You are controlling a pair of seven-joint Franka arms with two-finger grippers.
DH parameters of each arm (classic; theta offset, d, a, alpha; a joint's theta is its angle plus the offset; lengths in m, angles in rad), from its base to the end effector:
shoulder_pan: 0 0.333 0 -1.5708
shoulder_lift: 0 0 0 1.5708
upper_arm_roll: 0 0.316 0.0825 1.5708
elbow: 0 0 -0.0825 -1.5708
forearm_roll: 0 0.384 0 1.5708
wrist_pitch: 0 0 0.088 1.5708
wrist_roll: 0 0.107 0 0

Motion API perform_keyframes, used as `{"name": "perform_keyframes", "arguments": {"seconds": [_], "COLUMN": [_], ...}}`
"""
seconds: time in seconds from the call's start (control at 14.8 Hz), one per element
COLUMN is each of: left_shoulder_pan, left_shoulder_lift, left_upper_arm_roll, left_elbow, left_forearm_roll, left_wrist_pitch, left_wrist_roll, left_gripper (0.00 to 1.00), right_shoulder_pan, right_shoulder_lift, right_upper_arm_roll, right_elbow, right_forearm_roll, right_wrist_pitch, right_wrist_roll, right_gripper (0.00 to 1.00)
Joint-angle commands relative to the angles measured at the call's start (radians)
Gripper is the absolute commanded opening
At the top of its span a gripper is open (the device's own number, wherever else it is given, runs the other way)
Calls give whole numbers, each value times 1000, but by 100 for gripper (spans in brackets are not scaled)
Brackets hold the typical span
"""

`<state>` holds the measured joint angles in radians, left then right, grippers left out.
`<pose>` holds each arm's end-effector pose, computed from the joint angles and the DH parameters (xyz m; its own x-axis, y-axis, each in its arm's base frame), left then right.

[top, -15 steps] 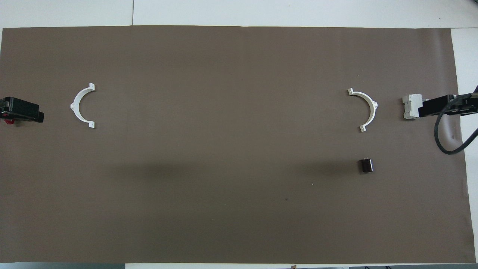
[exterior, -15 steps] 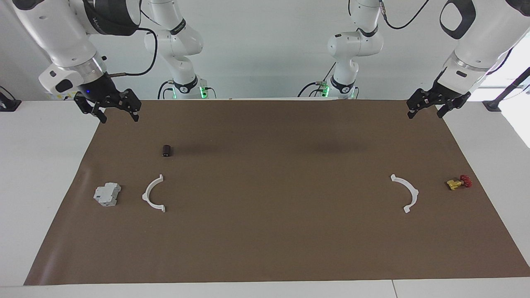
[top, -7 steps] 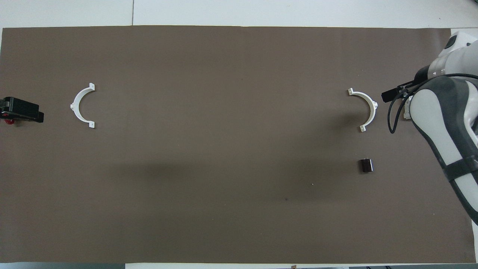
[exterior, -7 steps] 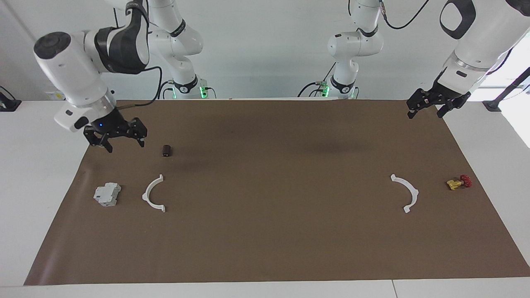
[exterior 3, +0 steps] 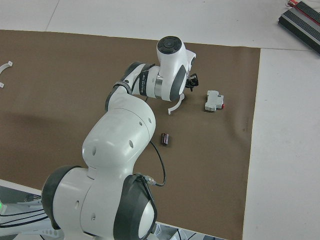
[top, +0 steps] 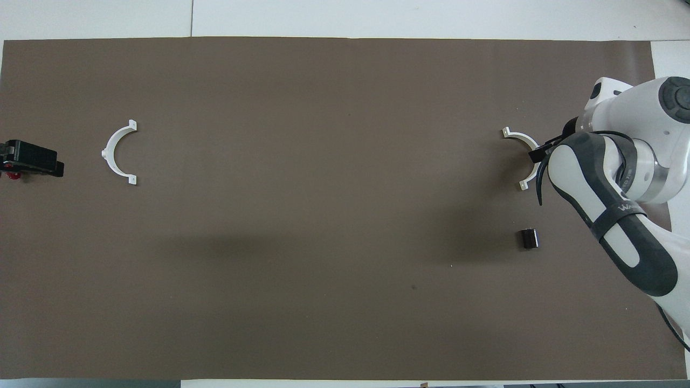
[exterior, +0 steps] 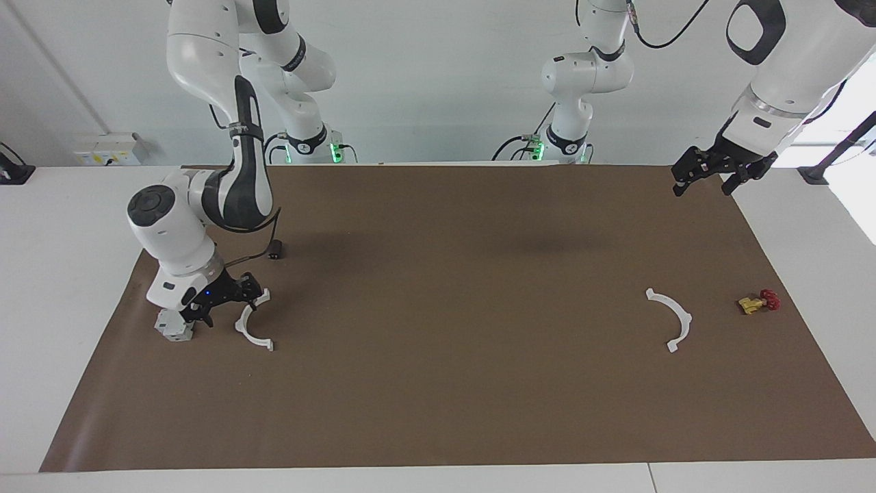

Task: Assemble drain pipe with both arms
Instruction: 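Grasp the white clamp half with the right gripper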

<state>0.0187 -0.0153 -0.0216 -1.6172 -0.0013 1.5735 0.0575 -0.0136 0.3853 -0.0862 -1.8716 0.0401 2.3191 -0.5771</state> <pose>0.5490 -0.0018 0.6113 0.9978 -0.0603 -0.0283 -0.0603 -0.9982 0.0026 0.6363 -0.0595 0.3149 0.8951 0.4426 0.0528 0.4413 -0.8967 0.0359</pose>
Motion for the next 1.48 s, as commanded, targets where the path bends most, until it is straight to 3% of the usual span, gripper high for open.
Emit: {"name": "perform_keyframes", "arguments": {"seconds": [0.0,0.47,0.67,1.01,1.15,1.28,1.41], "left_shoulder_pan": [-2,0,0,-2,-2,-2,-2], "left_shoulder_lift": [-29,-29,-29,-29,-29,-29,-29], "left_upper_arm_roll": [2,2,2,2,2,2,2], "left_elbow": [-29,-30,-30,-30,-30,-30,-30], "left_forearm_roll": [-9,-9,-9,-9,-9,-9,-9], "left_wrist_pitch": [-6,-6,-6,-6,-4,-4,-4], "left_wrist_roll": [-10,-10,-10,-12,-10,-12,-12], "left_gripper": [100,100,100,100,100,100,100], "right_shoulder_pan": [-14,-13,-11,4,7,18,102], "right_shoulder_lift": [15,44,44,43,41,46,82], "right_upper_arm_roll": [9,9,9,9,9,13,13], "right_elbow": [-4,-14,-11,-12,2,93,234], "right_forearm_roll": [27,72,72,72,72,67,47], "right_wrist_pitch": [43,83,69,46,20,-76,-206], "right_wrist_roll": [-43,-1,6,49,66,101,257], "right_gripper": [79,67,53,18,12,13,13]}}
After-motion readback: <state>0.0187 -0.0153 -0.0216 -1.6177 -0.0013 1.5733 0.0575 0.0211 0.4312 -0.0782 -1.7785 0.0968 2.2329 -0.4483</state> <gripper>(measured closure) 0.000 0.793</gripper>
